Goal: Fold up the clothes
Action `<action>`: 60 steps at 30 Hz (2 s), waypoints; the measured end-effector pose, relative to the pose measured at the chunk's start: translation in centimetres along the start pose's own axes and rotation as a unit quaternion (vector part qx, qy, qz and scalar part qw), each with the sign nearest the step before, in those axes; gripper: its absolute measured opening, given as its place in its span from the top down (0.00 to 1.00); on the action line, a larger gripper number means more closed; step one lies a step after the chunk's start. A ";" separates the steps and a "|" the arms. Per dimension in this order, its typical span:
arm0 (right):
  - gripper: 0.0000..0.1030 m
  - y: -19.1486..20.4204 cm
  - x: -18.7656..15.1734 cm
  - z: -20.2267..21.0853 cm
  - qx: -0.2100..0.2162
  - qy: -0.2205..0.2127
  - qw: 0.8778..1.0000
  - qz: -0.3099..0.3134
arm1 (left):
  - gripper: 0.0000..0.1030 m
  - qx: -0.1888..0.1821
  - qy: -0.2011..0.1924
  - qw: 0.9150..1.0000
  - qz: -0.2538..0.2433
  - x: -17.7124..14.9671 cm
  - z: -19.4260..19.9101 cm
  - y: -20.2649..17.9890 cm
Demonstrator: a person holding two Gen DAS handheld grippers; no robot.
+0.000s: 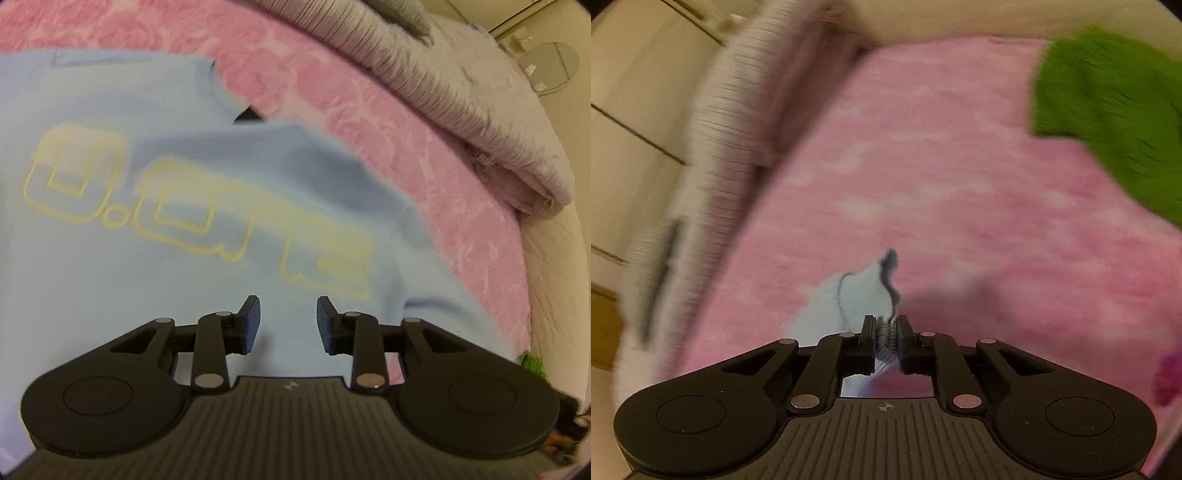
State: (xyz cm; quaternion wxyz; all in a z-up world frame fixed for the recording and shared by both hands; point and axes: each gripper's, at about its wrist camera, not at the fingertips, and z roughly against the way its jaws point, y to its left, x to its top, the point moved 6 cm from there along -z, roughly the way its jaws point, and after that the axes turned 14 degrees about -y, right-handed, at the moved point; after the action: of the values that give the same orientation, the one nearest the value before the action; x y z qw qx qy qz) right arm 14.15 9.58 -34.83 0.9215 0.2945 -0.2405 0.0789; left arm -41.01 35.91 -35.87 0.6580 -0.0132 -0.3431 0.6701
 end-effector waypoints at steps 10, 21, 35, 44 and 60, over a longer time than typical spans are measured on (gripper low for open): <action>0.42 -1.1 -9.2 0.9 -0.031 0.057 0.998 -0.001 | 0.71 0.049 -0.013 0.999 0.002 -0.5 7.3 8.5; 0.42 5.8 -30.9 5.4 0.077 0.291 0.953 0.046 | 0.64 0.087 -0.015 0.993 0.078 -3.9 16.5 22.0; 0.97 12.6 -34.2 11.5 0.115 0.222 0.959 0.134 | 0.94 -0.089 -0.023 0.983 0.159 -0.6 20.8 22.9; 0.97 16.0 -29.8 14.8 0.109 0.248 0.958 0.095 | 0.92 -0.073 0.050 0.990 0.106 -0.6 21.6 22.6; 0.72 23.9 -25.7 1.1 0.093 0.156 0.938 0.294 | 0.72 0.005 0.028 0.984 -0.175 9.6 5.8 15.0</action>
State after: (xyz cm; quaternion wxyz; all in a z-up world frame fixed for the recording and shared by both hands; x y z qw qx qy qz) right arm -15.52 28.27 -34.56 0.8518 0.2788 -0.1611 0.4132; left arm -58.09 43.39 -34.45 0.7745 0.0318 -0.3186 0.5456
